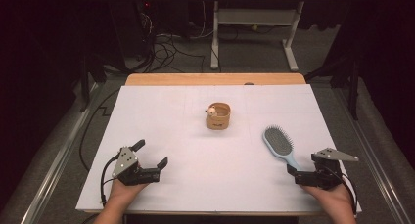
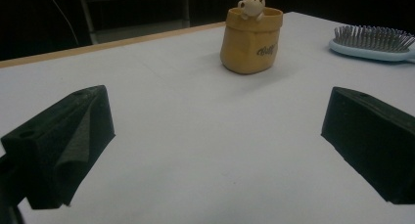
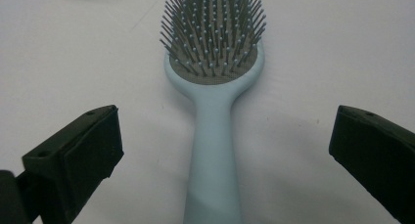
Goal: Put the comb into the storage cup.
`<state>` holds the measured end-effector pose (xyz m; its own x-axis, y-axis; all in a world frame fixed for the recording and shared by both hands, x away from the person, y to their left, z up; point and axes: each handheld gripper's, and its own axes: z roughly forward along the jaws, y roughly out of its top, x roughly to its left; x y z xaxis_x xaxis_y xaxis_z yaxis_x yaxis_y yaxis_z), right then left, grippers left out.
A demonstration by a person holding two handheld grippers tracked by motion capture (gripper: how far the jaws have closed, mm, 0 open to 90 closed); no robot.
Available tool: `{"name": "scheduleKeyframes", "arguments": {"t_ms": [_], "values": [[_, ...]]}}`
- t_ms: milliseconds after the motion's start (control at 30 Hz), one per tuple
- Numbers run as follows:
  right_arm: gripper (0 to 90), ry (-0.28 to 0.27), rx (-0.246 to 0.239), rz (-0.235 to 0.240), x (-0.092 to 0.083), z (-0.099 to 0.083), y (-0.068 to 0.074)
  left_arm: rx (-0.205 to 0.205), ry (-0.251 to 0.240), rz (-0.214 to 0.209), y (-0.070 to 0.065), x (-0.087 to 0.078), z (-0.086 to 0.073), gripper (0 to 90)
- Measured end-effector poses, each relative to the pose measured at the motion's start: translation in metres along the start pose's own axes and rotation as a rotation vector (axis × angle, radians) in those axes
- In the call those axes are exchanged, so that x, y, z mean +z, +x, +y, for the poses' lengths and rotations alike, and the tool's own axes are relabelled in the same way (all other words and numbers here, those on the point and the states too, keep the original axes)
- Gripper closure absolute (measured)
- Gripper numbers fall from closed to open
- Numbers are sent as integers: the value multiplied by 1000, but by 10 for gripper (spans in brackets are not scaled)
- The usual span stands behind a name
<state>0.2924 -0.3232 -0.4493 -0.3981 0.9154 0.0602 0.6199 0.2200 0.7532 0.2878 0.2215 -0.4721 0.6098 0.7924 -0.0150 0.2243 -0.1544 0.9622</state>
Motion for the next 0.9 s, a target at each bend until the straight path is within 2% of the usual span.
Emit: {"name": "scheduleKeyframes", "arguments": {"t_ms": [300, 467, 900], "values": [[1, 114, 1, 29, 6, 8, -3, 4, -12, -12, -2, -2, 2, 1], [1, 152, -12, 32, 7, 15, -2, 15, -14, -12, -3, -2, 3, 1], [1, 266, -47, 41, 14, 23, 4, 7, -14, -16, -2, -2, 3, 1]]}}
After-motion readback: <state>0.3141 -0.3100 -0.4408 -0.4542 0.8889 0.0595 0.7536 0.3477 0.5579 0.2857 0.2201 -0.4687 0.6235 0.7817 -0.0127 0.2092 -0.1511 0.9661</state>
